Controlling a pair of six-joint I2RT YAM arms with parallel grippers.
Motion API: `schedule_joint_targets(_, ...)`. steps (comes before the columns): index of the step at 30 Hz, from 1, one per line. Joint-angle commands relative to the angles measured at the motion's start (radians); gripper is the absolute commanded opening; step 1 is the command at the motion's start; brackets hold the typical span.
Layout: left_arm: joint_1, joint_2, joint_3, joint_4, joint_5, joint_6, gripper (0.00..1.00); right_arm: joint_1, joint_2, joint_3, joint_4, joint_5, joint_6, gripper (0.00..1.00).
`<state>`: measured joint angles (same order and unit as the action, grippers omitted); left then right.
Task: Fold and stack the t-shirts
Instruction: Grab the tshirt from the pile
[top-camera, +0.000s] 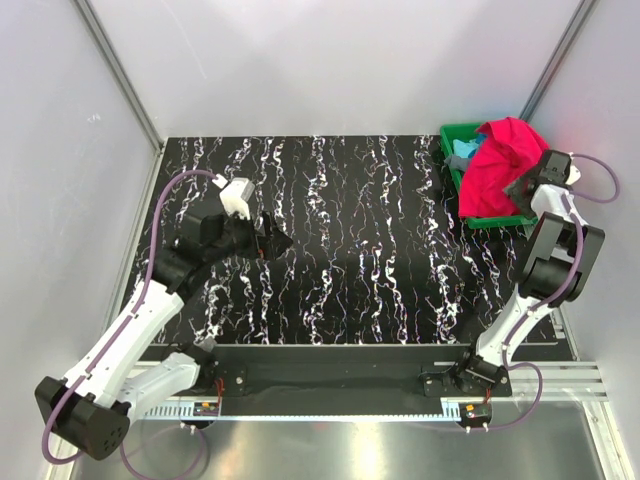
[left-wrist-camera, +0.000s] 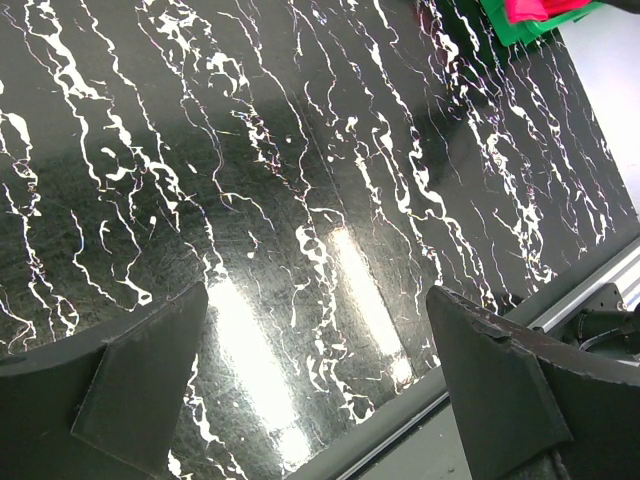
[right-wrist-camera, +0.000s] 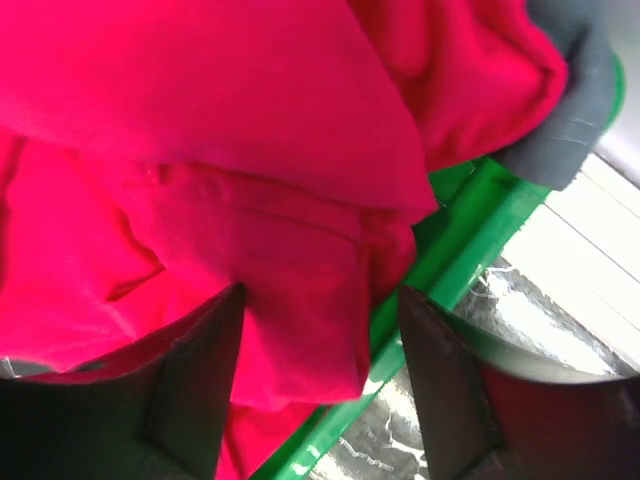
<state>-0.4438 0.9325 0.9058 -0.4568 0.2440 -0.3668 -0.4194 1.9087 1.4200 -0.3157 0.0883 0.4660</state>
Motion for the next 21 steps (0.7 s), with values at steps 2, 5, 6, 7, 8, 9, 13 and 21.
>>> schedule_joint_targets(2, 0.007, 0.005, 0.002, 0.047, 0.028, 0.000, 0.99, -0.002, 0.004, 0.043, 0.055, 0.001, -0.001, 0.52)
schedule_joint_targets(5, 0.005, 0.006, 0.002, 0.047, 0.025, -0.001, 0.99, -0.005, -0.036, 0.057, 0.049, -0.018, -0.026, 0.00)
schedule_joint_targets(6, 0.005, 0.009, 0.002, 0.047, 0.023, -0.003, 0.99, -0.005, -0.081, 0.066, 0.017, -0.004, -0.021, 0.00)
schedule_joint_targets(7, 0.005, 0.009, 0.002, 0.047, 0.024, -0.003, 0.99, -0.005, -0.111, 0.077, -0.002, 0.007, -0.020, 0.00)
schedule_joint_targets(8, 0.008, 0.009, 0.002, 0.049, 0.023, -0.004, 0.99, -0.005, -0.143, 0.107, -0.023, 0.020, -0.021, 0.00)
schedule_joint_targets(9, 0.008, 0.006, 0.004, 0.047, 0.023, -0.004, 0.99, -0.005, -0.204, 0.129, -0.076, 0.039, -0.021, 0.00)
schedule_joint_targets(13, 0.011, -0.009, 0.007, 0.052, -0.003, -0.014, 0.99, -0.005, -0.345, 0.279, -0.255, 0.009, 0.025, 0.00)
schedule_joint_targets(21, 0.082, -0.037, 0.050, 0.002, -0.140, -0.144, 0.99, 0.126, -0.520, 0.523, -0.357, -0.637, 0.146, 0.00)
